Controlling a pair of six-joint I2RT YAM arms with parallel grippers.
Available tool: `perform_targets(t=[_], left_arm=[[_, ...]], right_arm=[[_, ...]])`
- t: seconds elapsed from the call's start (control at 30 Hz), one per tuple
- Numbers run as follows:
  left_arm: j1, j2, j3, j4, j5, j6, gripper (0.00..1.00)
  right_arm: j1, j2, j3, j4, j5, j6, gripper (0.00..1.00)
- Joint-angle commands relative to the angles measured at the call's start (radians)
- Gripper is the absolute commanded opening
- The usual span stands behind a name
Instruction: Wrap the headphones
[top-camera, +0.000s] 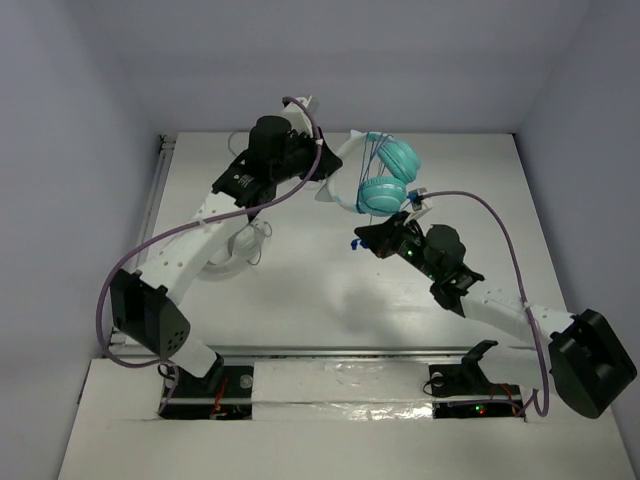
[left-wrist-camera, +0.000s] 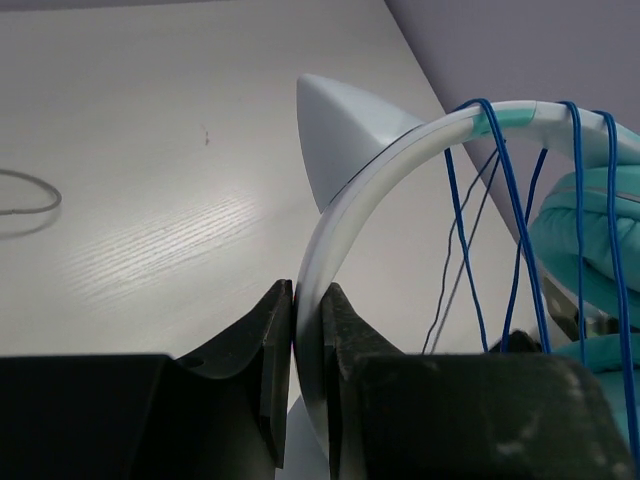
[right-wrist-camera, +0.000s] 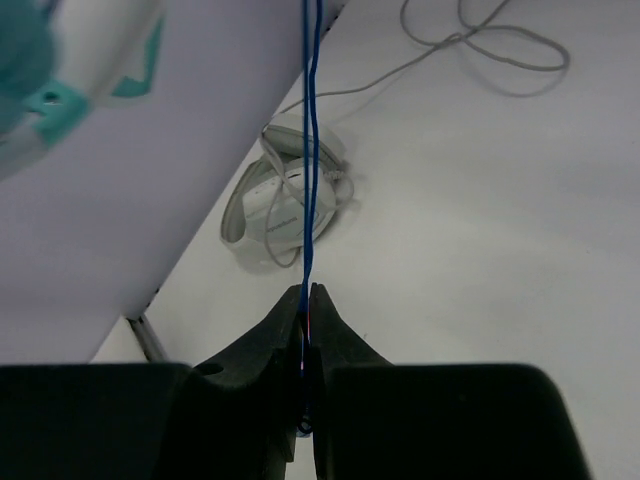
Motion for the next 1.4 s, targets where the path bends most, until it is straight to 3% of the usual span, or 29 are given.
perform_targets(t=[0.0,0.33,0.57,0.77,1.03,1.37], left_arm=[[-0.003,0.012,0.01,0.254,-0.079,-0.143,0.0],[0.008,0.166,-0.019,0.411,-0.217,-0.229,0.0],[-0.001,0.219,-0.171,0.546,-0.25,-0.279,0.0],[-0.067,0.207,-0.292,0.615,-0.364,-0.257,0.0],[-0.174,0.151,-0.46,0.725,-0.518,-0.235,0.0],[-0.213,0.049,-0.611,0.814,-0.57,-0.206,0.0]], right_arm=[[-0.001,-0.015,-0.027,0.056,-0.059,0.088,0.08],[-0.001,-0.01,-0.109,0.254,-0.123,0.212,0.08],[-0.001,0.059,-0.112,0.445,-0.123,0.324,0.08],[-0.001,0.154,-0.061,0.521,-0.051,0.46,0.06],[-0.001,0.292,-0.066,0.775,0.011,0.657,0.07],[-0.001,0.372,-0.141,0.921,0.202,0.798,0.1]])
